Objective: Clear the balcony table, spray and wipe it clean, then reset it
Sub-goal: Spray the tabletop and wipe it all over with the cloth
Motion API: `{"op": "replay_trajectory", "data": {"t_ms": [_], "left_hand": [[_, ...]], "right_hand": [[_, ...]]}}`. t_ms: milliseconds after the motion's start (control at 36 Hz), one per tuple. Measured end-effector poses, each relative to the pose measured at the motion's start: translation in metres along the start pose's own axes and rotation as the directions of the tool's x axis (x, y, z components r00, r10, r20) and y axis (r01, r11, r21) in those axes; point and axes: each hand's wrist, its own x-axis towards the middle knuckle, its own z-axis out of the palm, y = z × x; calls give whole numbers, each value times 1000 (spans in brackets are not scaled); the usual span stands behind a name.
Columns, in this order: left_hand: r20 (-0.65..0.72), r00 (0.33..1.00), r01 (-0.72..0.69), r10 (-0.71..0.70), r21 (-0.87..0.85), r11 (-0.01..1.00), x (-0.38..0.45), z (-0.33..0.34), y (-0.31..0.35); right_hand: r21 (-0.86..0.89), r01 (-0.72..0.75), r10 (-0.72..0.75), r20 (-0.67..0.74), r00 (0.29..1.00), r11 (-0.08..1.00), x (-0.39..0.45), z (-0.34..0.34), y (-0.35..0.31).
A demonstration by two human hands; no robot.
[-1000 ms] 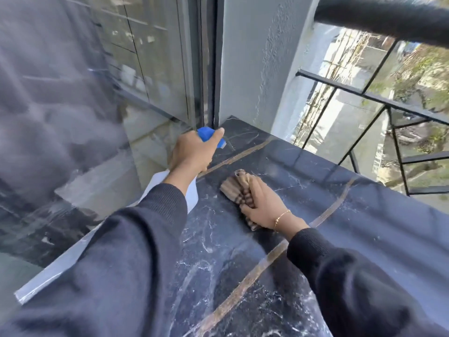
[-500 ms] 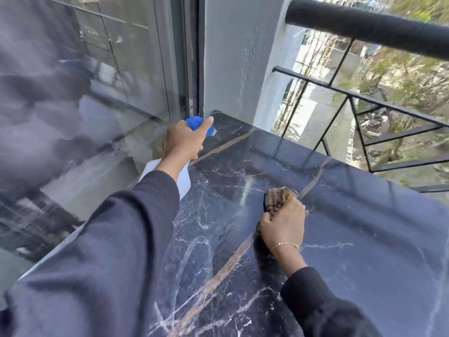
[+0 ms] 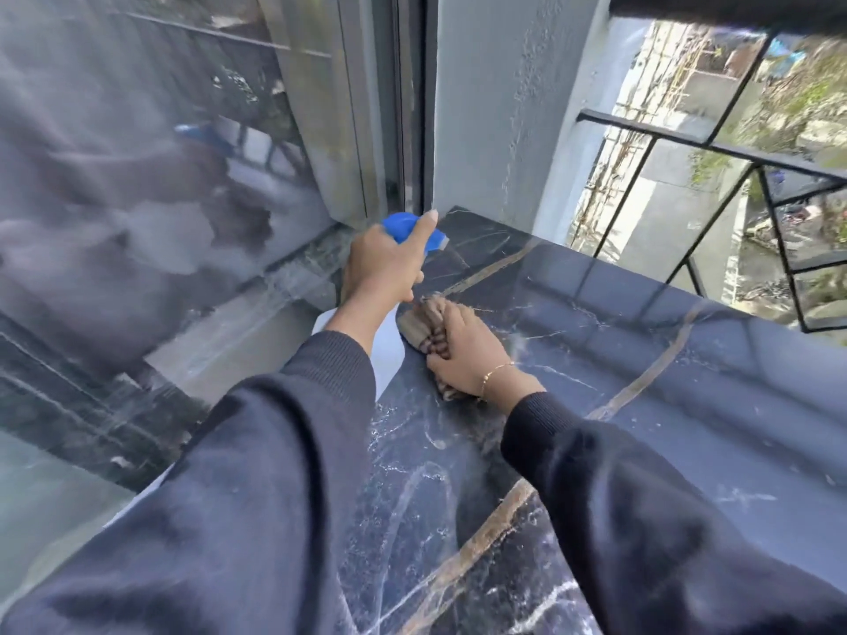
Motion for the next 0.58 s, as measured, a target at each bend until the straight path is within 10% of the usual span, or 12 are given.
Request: {"op": "replay_trajectory", "data": {"t_ms": [389,583], "left_hand": [[428,899,0,-95,217,976,-70,-38,-27],[280,952,-1,-124,408,913,-86,-60,-42]], "right_hand": [[48,-271,275,-162,948,961,-116,-34,51],[62,-316,322,-214,922,947,-118,-29,47]]}}
